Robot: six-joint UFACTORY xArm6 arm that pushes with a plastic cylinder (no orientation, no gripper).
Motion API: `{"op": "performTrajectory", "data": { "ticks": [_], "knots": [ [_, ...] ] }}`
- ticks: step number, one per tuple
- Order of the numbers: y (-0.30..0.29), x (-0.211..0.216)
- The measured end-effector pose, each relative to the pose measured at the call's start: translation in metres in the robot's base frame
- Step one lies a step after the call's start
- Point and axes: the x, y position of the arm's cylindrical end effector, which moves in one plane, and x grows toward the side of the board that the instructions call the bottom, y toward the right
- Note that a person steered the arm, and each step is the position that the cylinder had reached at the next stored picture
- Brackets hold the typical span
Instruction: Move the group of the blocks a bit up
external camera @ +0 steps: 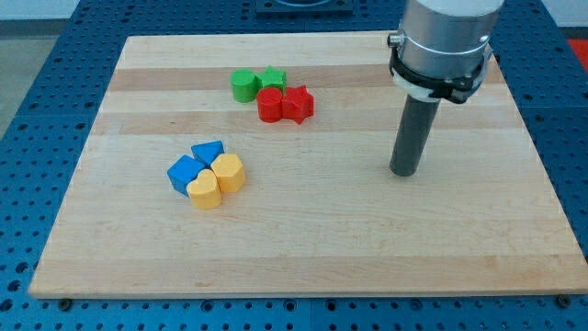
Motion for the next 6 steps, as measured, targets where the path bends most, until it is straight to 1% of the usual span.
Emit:
{"op": "performTrajectory", "data": {
  "ticks": [2, 6],
  "knots": [
    [-0.010, 0.002],
    [-0.189, 0.083]
  ]
}}
